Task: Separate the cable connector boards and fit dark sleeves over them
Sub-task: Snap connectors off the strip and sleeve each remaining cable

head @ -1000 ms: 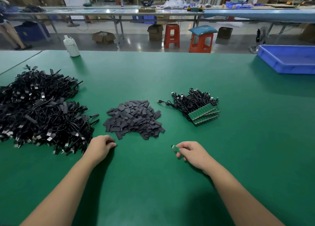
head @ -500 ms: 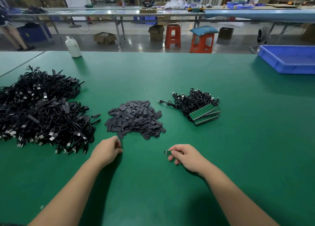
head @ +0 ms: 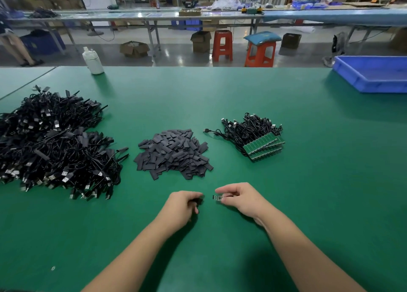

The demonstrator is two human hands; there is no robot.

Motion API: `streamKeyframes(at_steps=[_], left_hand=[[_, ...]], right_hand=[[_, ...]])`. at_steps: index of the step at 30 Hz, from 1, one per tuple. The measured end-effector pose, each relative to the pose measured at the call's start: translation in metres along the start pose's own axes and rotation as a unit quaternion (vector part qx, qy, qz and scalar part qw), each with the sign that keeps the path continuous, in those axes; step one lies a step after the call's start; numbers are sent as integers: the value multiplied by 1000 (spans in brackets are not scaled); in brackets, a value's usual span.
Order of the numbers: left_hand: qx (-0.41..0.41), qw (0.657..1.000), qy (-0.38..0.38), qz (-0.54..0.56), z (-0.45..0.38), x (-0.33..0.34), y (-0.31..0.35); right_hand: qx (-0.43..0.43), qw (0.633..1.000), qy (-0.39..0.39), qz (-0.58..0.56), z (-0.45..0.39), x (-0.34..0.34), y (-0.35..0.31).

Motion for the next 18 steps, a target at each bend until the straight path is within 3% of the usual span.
streamKeyframes(at_steps=[2, 5, 8, 13, 18], left_hand=[[29, 993, -3, -115, -5, -3, 1], [62, 952, -37, -298, -5, -5, 2], [69, 926, -62, -366, -6, -7, -2], [140, 910, -55, -385, -4, -8, 1], [217, 959, -5, -179, 6, -7, 16]], right_hand=[[6, 1000, -1, 29, 0, 0, 2], [15, 997, 13, 69, -1, 0, 3], [10, 999, 7, 43, 0, 2, 3], [19, 999, -30, 18, 3, 4, 4], [5, 1000, -4, -24, 4, 2, 3]])
Point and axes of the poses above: each hand's wrist, its own z-axis away from the middle knuckle, its own x-axis out of the palm, y = z × x, the point moved 3 cm from there along -z, towards the middle knuckle, and after that the axes turned 15 degrees about z, right-handed, at the moved point
